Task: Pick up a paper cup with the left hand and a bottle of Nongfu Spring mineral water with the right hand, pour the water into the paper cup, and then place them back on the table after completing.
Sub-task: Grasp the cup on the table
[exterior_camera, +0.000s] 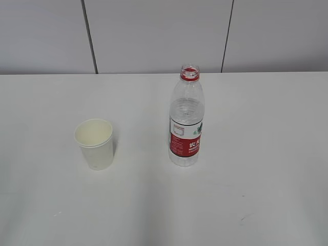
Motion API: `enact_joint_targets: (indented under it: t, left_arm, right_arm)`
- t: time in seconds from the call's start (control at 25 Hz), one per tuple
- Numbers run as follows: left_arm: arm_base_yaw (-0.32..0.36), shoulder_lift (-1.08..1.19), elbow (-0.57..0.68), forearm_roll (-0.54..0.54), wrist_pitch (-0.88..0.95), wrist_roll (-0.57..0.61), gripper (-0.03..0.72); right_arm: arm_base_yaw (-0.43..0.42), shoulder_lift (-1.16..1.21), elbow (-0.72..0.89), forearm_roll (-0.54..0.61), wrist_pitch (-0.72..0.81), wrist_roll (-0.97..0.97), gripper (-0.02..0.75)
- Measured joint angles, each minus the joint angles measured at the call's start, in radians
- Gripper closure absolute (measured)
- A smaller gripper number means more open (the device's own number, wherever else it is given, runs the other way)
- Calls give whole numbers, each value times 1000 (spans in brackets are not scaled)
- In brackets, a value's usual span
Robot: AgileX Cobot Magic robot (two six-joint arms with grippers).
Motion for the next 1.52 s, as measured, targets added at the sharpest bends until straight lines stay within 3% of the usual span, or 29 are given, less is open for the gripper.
enact_joint_targets:
  t: [0.44,0.6,0.84,1.2,1.52]
  left_arm:
    - [0,0,-10,-20,-38,0,188]
    - [0,0,-8,-21,-191,0,188]
    - [0,35,76,-32,-464,7,188]
    - [0,266,150,-72,-766,58,188]
    - [0,397,150,-106,-908,59,188]
  right_arm:
    - [0,0,-12,0,-86,-2,151]
    - [0,17,-12,2,-196,-23,153]
    - [0,105,12,42,-393,-71,214]
    - [0,300,26,166,-601,-159,227]
    - [0,468,25,395,-747,-406,227]
